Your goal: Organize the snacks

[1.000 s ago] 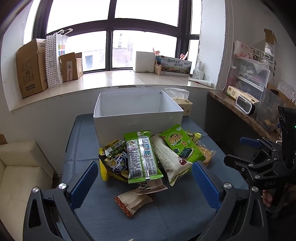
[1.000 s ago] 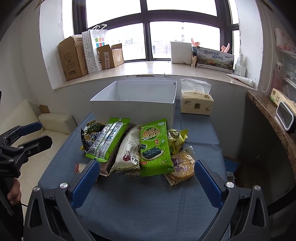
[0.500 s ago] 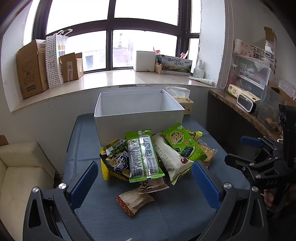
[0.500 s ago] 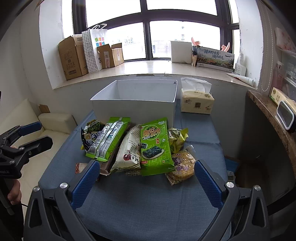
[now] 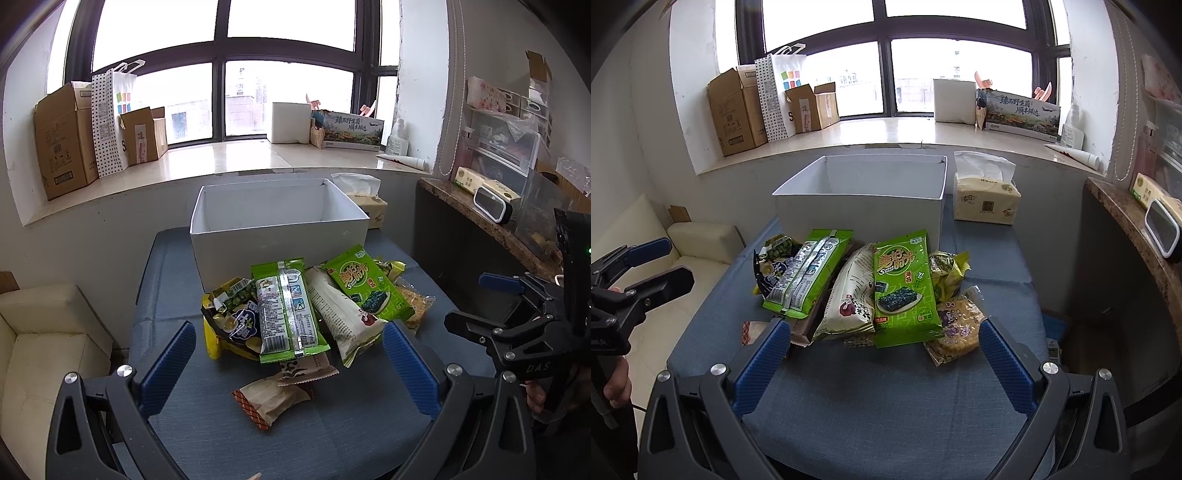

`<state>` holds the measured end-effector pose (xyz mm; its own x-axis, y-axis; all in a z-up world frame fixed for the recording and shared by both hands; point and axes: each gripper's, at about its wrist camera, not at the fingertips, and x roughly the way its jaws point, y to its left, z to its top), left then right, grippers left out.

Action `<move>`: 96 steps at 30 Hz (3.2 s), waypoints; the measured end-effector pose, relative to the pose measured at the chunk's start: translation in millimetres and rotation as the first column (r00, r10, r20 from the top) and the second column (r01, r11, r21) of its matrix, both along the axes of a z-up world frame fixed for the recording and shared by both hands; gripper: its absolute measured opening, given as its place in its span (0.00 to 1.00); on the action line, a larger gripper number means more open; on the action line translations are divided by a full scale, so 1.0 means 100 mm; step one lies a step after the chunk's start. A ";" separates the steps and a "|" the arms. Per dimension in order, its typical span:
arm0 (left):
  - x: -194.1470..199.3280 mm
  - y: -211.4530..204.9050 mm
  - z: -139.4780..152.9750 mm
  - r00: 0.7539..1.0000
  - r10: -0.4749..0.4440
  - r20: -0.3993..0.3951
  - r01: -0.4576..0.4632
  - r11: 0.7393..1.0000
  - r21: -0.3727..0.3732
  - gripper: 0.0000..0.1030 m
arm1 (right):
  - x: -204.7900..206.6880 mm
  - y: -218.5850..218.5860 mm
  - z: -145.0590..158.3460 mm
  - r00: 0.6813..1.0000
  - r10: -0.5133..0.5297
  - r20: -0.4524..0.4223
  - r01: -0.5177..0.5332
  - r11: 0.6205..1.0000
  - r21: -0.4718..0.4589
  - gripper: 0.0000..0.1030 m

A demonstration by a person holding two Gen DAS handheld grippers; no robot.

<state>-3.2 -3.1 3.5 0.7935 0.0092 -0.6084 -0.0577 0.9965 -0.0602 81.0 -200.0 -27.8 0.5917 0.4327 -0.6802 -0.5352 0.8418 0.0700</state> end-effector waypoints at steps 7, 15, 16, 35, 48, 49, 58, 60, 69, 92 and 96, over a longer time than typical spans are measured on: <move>0.01 0.01 -0.01 1.000 -0.005 -0.007 0.005 1.000 -0.007 1.00 | 0.00 0.00 -0.01 1.000 -0.002 0.000 0.002 1.000 -0.002 1.00; 0.04 0.01 -0.03 1.000 -0.007 -0.016 0.007 1.000 -0.008 1.00 | 0.01 -0.04 -0.02 1.000 -0.014 -0.003 0.014 1.000 0.003 1.00; 0.05 0.00 -0.04 1.000 -0.007 -0.019 0.007 1.000 -0.008 1.00 | 0.00 -0.04 -0.02 1.000 -0.015 -0.003 0.015 1.000 0.004 1.00; 1.12 0.16 -0.87 0.956 0.048 -0.291 -0.075 0.994 -0.081 1.00 | 0.04 -0.25 -0.13 0.997 -0.065 -0.036 0.066 0.998 0.008 1.00; 1.45 -0.02 -1.22 0.922 0.100 -0.374 -0.092 0.995 0.038 0.72 | 0.07 -0.31 -0.21 0.994 -0.091 -0.061 0.092 0.996 0.003 1.00; 1.43 -0.03 -1.21 0.922 0.091 -0.375 -0.087 0.996 0.027 0.72 | 0.07 -0.30 -0.21 0.994 -0.089 -0.064 0.090 0.996 0.005 1.00; 1.12 0.09 -0.98 0.951 0.058 -0.305 -0.069 0.997 -0.027 0.70 | 0.08 -0.29 -0.24 0.994 -0.090 -0.067 0.091 0.996 0.004 1.00; 1.00 0.14 -0.89 0.962 0.059 -0.268 -0.072 0.997 -0.040 0.70 | 0.10 -0.30 -0.24 0.993 -0.091 -0.072 0.092 0.996 0.012 1.00; 0.36 0.28 -0.54 0.987 0.065 -0.146 -0.070 0.997 -0.031 0.70 | 0.55 -0.17 -0.42 0.990 -0.122 -0.076 0.117 0.991 -0.061 1.00; 0.02 0.27 -0.43 0.990 0.091 -0.105 -0.091 0.996 0.008 0.71 | 1.25 0.63 -1.10 0.976 -0.051 -0.211 0.010 0.982 -0.191 0.66; 0.06 0.26 -0.43 0.990 0.090 -0.108 -0.090 0.996 0.008 0.71 | 1.11 0.58 -0.99 0.982 -0.056 -0.182 0.025 0.985 -0.169 0.66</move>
<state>2.5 22.6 -39.5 0.7190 0.0797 -0.6904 -0.1533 0.9871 -0.0457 192.4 -142.1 -126.5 0.4632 0.2836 -0.8397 -0.4913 0.8707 0.0230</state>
